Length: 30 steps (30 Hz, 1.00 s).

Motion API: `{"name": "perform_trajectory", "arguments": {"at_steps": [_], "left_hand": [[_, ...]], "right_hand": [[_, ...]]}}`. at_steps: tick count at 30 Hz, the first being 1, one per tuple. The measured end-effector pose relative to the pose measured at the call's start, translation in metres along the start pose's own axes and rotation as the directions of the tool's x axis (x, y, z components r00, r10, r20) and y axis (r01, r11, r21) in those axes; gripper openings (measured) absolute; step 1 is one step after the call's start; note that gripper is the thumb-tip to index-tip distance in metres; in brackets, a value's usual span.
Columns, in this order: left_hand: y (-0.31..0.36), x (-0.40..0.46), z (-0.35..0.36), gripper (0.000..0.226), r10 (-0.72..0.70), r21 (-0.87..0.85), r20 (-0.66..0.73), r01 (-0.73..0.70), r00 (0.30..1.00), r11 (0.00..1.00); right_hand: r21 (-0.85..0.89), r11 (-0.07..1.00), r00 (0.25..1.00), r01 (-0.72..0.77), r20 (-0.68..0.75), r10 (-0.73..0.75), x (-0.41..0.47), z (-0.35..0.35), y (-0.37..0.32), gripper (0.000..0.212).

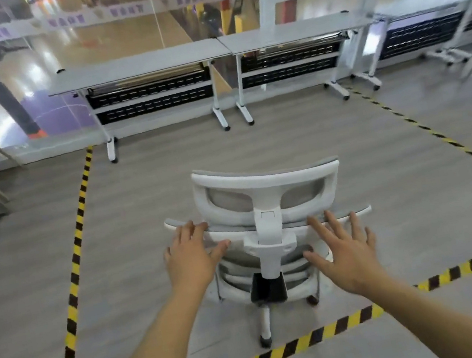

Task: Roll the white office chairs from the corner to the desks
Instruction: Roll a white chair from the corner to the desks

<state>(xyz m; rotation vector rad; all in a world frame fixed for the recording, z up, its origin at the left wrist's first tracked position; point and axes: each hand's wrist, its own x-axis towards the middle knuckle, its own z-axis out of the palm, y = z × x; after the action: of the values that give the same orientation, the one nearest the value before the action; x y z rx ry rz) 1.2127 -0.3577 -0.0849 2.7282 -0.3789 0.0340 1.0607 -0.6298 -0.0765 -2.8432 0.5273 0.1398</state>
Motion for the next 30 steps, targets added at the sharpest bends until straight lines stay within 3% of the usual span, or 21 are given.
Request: {"name": "perform_trajectory", "arguments": {"at_steps": [7,16,19,23,30], "left_hand": [[0.045,0.155,0.022,0.048,0.184,0.145,0.064,-0.192,0.981,0.971],[0.127,0.322,0.069,0.051,0.291,0.120,0.053,-0.295,0.955,0.948],[0.153,0.377,0.082,0.066,0.315,0.090,0.042,-0.317,0.948,0.944],[0.188,0.454,0.102,0.050,0.317,0.096,0.060,-0.321,0.947,0.942],[0.240,0.598,0.142,0.056,0.411,0.071,-0.033,-0.408,0.911,0.910]], "right_hand": [[-0.023,0.996,0.977,-0.087,0.193,0.090,0.124,-0.033,0.039,0.104],[0.019,0.992,0.977,-0.125,0.175,0.120,0.296,-0.071,0.116,0.108],[0.011,0.990,0.974,-0.144,0.177,0.140,0.353,-0.085,0.141,0.107],[0.001,0.988,0.976,-0.155,0.153,0.153,0.430,-0.100,0.170,0.107],[0.008,0.977,0.976,-0.212,0.063,0.211,0.567,-0.125,0.211,0.104]]}}
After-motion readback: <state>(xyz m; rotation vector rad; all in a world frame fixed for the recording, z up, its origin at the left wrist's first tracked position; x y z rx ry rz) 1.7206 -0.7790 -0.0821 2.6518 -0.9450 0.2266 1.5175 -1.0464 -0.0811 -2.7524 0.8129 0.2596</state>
